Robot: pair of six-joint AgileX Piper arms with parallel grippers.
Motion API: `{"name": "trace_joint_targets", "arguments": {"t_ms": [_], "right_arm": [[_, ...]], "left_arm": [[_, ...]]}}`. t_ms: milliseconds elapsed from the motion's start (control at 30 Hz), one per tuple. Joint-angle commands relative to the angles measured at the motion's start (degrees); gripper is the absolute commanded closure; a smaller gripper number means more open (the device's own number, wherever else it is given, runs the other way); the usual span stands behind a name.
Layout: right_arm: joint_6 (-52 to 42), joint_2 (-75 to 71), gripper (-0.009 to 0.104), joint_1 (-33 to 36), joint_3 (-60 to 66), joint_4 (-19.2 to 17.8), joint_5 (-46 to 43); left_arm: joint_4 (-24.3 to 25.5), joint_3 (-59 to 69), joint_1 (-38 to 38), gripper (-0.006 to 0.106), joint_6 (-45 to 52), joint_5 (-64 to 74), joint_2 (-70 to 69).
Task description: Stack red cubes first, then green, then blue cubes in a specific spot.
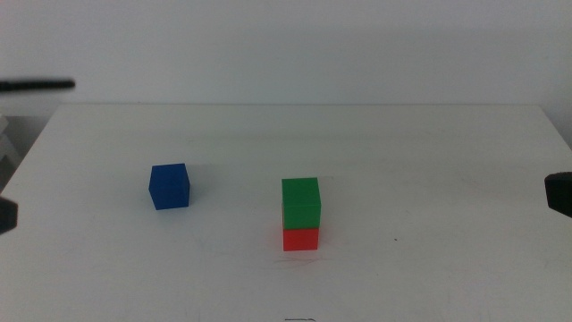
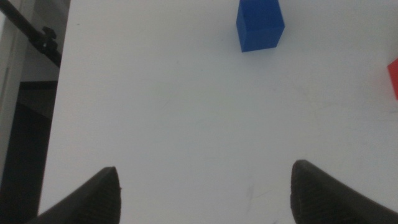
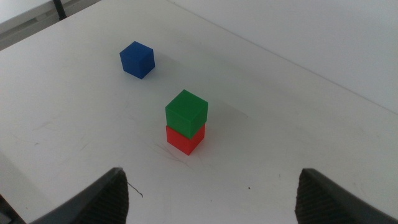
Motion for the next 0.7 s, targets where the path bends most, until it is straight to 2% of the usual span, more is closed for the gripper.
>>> {"name": "trace_joint_targets", "arguments": {"t_ms": [0,167,300,400,567,633,667], "right_arm": [[-0.54,0.14,0.001,-0.36,-1.52,-0.61,-4.05],[-0.54,0.14,0.001,-0.36,-1.52,-0.61,-4.05],[-0.54,0.14,0.001,-0.36,-1.52,-0.61,-4.05],[-0.54,0.14,0.001,-0.36,-1.52,-0.85,-4.05],[-0.54,0.14,0.001,-0.36,-1.52,-0.85,-4.05],[-0.54,0.14,0.001,-0.36,-1.52,-0.85,-4.05],[-0.54,0.14,0.001,-0.36,-1.52,-0.85,-4.05]], "left_arm": [[-1.92,-3.68,-0.19,0.007,-0.68,-1.36,2.07],[-4.33,-5.54,-0.4,0.007,0.35,-1.9,6.51],[-3.15,-9.68,-3.1,0.007,-1.56,-1.52,12.46],[0.88,-13.58,-6.89,0.007,-7.44,-1.0,18.07],[13.49,-22.18,-14.61,0.007,-19.1,1.93,30.02],[14.54,-25.85,-15.71,0.007,-21.46,2.22,35.19],[13.18,-27.88,-15.71,0.007,-20.96,2.16,37.66]]}}
